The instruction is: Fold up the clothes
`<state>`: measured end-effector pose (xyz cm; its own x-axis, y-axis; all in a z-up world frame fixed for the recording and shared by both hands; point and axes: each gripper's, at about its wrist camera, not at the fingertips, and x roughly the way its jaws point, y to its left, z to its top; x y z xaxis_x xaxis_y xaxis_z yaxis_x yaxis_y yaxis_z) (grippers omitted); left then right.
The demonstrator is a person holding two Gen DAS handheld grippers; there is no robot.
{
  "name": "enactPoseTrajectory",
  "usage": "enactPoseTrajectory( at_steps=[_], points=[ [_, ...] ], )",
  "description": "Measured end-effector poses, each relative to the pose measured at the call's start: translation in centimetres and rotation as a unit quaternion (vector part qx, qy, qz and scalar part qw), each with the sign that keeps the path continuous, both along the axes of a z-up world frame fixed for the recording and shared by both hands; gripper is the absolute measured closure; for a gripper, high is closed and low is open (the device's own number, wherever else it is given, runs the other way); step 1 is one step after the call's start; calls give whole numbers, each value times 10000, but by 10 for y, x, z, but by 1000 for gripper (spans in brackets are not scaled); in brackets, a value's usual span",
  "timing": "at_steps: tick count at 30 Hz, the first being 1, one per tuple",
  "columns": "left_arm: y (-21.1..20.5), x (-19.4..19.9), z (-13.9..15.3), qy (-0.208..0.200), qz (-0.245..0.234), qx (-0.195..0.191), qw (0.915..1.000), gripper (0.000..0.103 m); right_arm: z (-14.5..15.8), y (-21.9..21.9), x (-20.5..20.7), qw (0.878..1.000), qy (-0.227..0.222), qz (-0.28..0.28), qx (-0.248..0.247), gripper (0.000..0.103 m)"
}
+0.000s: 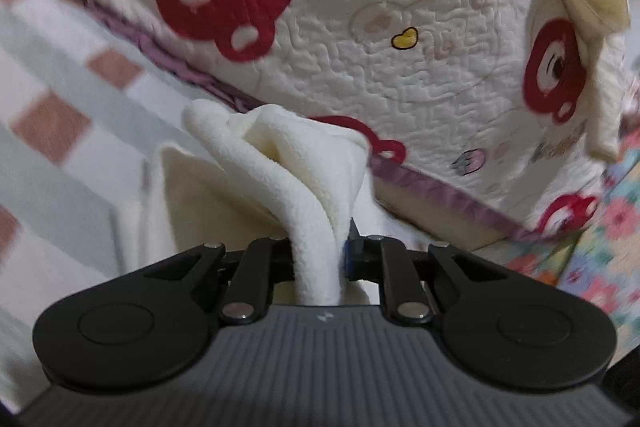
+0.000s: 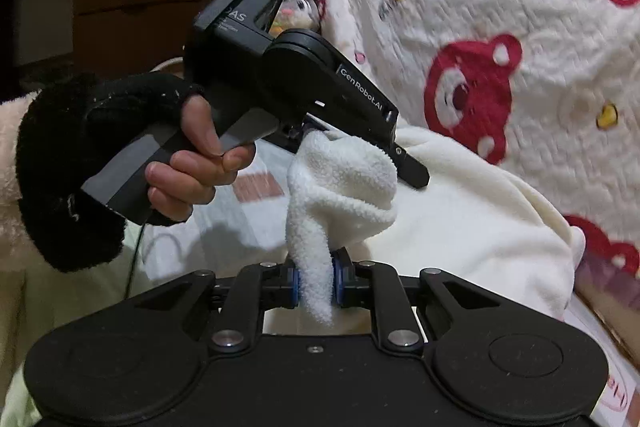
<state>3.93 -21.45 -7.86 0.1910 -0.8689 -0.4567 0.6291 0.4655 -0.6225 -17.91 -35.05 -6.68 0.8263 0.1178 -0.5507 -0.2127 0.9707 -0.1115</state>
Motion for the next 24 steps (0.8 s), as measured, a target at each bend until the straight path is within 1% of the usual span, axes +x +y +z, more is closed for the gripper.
enactPoseTrajectory(
  at_steps=[2,3,4,5,7,9,10,12,14,15,17,19,23,24],
  points=[
    [-7,4,-16,-12,133,331,9994,89,-3,3,13,9994,292,130,148,84],
    [-8,6,-26,78,152,459,9988,89,-6,5,23,9983,533,203,134,85],
    [-6,8,-32,73,132,541,9984,89,-10,9,32,9971,706,294,8,86],
    [-3,10,-37,98,119,586,9982,89,-14,13,36,9960,780,389,-182,86],
    [4,17,-43,278,125,521,9982,89,-23,23,41,9934,855,559,-525,87],
    [12,21,-46,441,125,438,9980,89,-28,30,41,9917,848,617,-743,86],
    [12,19,-46,400,110,498,9979,89,-29,30,40,9920,864,606,-694,86],
    [11,14,-43,240,73,708,9972,89,-29,26,37,9930,935,565,-444,86],
    [7,12,-43,159,5,828,9964,89,-22,17,38,9928,1086,500,-42,86],
    [4,12,-44,172,6,861,9961,89,-20,14,39,9919,1158,527,27,86],
    [1,9,-50,194,33,1004,9948,89,-21,13,41,9894,1279,678,-72,87],
    [-1,5,-55,106,9,1207,9926,88,-28,15,42,9859,1470,784,-178,87],
    [6,2,-52,86,36,1261,9920,88,-39,23,36,9842,1497,827,-448,87],
    [7,0,-49,8,32,1293,9916,88,-39,23,35,9846,1520,785,-360,87]
  ],
)
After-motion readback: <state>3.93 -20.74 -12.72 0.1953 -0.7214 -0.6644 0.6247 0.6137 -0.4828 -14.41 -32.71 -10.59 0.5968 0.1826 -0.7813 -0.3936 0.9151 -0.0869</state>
